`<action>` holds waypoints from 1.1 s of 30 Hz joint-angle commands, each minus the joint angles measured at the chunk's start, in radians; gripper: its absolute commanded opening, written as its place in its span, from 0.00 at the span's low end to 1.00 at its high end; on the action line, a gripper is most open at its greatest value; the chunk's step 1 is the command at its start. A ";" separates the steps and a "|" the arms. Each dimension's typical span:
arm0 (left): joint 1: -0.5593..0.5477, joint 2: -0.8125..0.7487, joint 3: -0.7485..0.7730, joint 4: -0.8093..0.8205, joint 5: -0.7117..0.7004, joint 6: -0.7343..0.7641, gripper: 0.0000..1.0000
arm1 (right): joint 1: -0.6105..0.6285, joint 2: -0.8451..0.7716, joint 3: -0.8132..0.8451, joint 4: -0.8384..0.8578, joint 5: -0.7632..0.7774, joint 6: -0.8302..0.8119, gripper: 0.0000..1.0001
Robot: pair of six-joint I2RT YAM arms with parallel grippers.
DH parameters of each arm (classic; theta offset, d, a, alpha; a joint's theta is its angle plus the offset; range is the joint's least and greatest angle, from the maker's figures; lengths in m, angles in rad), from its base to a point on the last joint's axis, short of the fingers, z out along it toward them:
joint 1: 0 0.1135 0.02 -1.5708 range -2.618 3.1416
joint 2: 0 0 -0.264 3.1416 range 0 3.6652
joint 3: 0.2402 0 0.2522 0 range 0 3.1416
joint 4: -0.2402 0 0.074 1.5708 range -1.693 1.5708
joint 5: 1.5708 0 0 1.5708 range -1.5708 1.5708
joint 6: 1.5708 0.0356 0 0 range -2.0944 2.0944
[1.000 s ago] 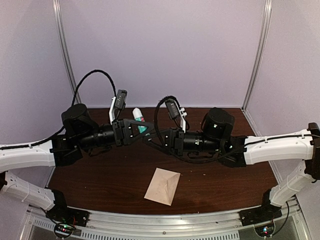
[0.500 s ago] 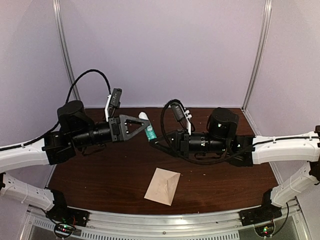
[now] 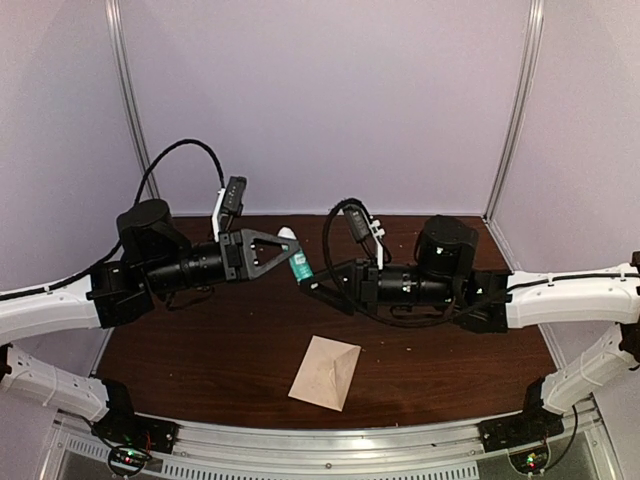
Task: Place the letter into the envelope and seal it
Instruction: Pass from the right arm to the left, then pass from the left arm to the right
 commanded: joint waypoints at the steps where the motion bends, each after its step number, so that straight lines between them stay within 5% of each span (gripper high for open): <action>1: 0.002 -0.010 0.005 0.122 -0.038 -0.018 0.06 | -0.004 -0.049 -0.030 0.116 0.102 0.070 0.57; 5: 0.001 -0.014 -0.042 0.319 -0.083 -0.031 0.06 | 0.002 -0.033 -0.051 0.287 0.159 0.180 0.72; 14: 0.002 0.002 -0.037 0.421 -0.113 0.002 0.06 | 0.015 0.096 0.026 0.524 0.179 0.311 0.74; 33: 0.001 0.030 -0.064 0.436 -0.094 -0.012 0.10 | 0.013 0.199 0.143 0.582 0.134 0.349 0.20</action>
